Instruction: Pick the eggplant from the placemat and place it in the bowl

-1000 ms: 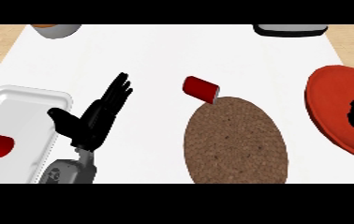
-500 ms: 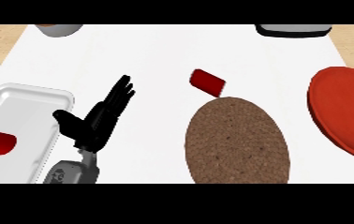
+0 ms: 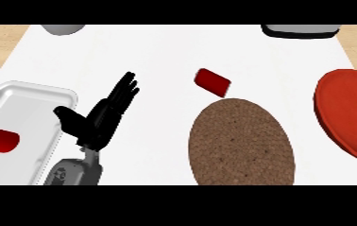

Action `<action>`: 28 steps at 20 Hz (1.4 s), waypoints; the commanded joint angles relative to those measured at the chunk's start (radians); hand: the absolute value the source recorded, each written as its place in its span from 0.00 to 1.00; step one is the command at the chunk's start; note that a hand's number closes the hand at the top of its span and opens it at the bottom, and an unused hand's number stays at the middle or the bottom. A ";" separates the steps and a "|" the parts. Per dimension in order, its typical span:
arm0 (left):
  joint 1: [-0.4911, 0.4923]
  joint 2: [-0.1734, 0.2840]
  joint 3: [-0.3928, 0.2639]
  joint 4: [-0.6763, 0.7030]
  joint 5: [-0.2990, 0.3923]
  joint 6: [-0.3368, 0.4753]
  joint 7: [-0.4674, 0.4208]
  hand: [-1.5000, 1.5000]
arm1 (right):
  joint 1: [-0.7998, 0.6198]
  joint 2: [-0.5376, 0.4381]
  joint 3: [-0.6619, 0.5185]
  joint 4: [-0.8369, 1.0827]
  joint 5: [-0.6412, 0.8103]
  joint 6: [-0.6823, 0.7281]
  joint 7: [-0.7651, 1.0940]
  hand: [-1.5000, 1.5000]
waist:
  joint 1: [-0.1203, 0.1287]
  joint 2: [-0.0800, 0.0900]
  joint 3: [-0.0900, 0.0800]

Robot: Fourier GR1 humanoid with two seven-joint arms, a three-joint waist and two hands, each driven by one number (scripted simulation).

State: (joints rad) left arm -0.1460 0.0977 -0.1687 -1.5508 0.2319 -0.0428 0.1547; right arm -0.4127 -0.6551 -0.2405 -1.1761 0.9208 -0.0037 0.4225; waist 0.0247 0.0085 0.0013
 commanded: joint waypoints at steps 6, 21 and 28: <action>0.010 -0.008 0.010 0.015 -0.008 -0.011 -0.013 0.50 | -0.169 -0.017 -0.139 0.458 -0.119 -0.114 -0.269 0.00 | -0.004 -0.001 0.000; 0.086 0.031 0.057 -0.078 0.022 -0.003 0.029 0.50 | 0.027 0.210 -0.469 -0.069 -0.682 -0.131 -0.653 0.00 | -0.079 -0.034 -0.003; 0.102 0.036 0.074 -0.057 0.003 0.011 0.004 0.50 | 0.360 0.415 -0.514 -0.532 -0.862 0.001 -0.671 0.00 | -0.109 -0.036 -0.004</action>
State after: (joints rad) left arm -0.0667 0.1205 -0.1096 -1.5879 0.2295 -0.0311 0.1578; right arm -0.2165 -0.3428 -0.7413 -1.4804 0.1374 -0.0647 -0.2185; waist -0.0730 -0.0241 -0.0023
